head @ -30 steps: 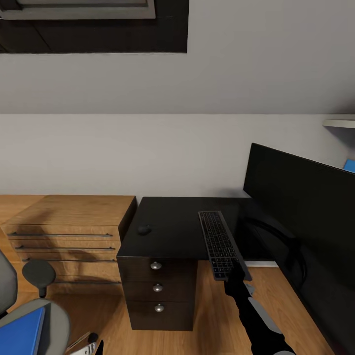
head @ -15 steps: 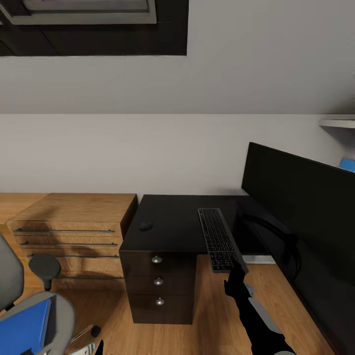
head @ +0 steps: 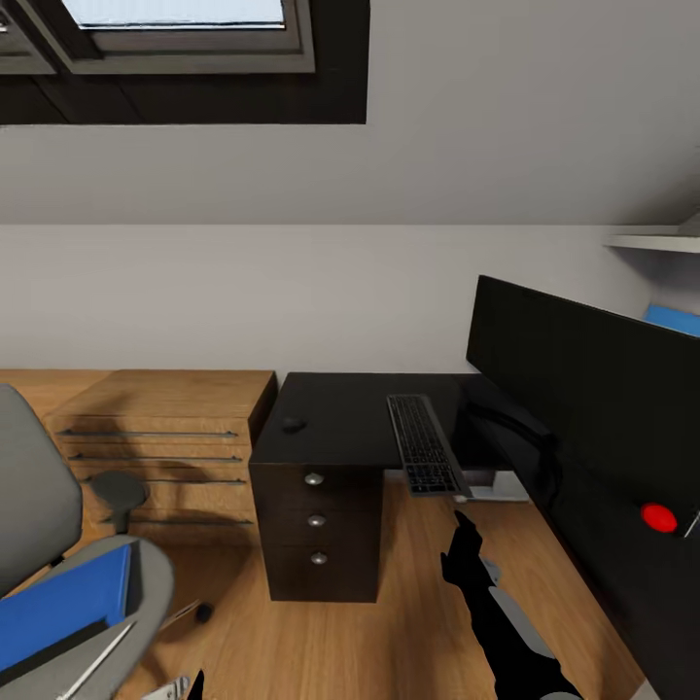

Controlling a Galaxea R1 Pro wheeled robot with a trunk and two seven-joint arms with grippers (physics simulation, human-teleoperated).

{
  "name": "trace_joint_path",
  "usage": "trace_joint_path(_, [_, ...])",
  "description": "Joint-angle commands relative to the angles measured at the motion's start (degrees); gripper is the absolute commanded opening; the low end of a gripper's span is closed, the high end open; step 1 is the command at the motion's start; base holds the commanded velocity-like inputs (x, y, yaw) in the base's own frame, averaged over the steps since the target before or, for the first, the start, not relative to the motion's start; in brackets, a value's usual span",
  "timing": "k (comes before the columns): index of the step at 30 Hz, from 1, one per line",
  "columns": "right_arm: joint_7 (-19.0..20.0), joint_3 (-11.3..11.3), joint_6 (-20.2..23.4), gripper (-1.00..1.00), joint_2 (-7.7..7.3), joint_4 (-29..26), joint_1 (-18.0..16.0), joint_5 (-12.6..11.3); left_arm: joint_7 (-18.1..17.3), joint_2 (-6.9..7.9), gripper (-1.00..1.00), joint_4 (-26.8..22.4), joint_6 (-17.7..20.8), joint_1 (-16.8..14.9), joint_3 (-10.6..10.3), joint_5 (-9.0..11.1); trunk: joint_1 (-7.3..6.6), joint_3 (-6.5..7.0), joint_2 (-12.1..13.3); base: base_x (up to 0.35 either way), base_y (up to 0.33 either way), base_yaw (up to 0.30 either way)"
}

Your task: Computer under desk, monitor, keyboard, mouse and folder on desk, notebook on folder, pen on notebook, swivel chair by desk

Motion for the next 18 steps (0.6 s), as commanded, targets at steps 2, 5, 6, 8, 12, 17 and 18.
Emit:
trace_joint_path(2, [0.2,0.0,-0.1,1.00,0.04,0.0,0.0,-0.6,-0.3,0.00,1.00,0.1,-0.1,0.0,-0.4,0.6,-0.04,-0.06,0.0,-0.315,0.000,0.000])
trace_joint_path(5, [0.3,0.1,-0.1,1.00,-0.01,0.0,0.0,-0.6,-0.3,-0.02,1.00,0.1,-0.1,0.0,-0.4,0.6,-0.04,-0.06,0.0,-0.288,0.000,0.000])
trace_joint_path(6, [0.3,0.1,-0.1,1.00,-0.01,0.0,0.0,-0.6,-0.3,-0.02,1.00,0.1,-0.1,0.0,-0.4,0.6,-0.04,-0.06,0.0,-0.209,0.000,0.000])
trace_joint_path(8, [0.3,0.2,-0.1,1.00,-0.02,0.0,0.0,-0.5,-0.3,0.01,1.00,0.1,-0.1,0.0,-0.4,0.6,-0.04,-0.06,0.0,-0.151,0.000,0.000])
trace_joint_path(12, [0.3,0.2,-0.1,1.00,-0.03,0.1,0.0,0.3,-0.4,0.04,1.00,0.1,-0.1,0.0,-0.4,0.6,-0.04,-0.06,0.0,-0.076,0.000,0.000])
trace_joint_path(17, [0.3,0.2,-0.2,1.00,-0.04,0.1,0.0,3.0,-0.4,0.05,1.00,0.1,-0.1,0.0,-0.4,0.6,-0.04,-0.06,0.0,-0.024,0.000,0.000])
trace_joint_path(18, [0.3,0.2,-0.2,1.00,-0.04,0.1,0.0,3.7,-0.4,0.06,1.00,0.1,-0.1,0.0,-0.4,0.6,-0.04,-0.06,0.0,-0.012,0.000,0.000])
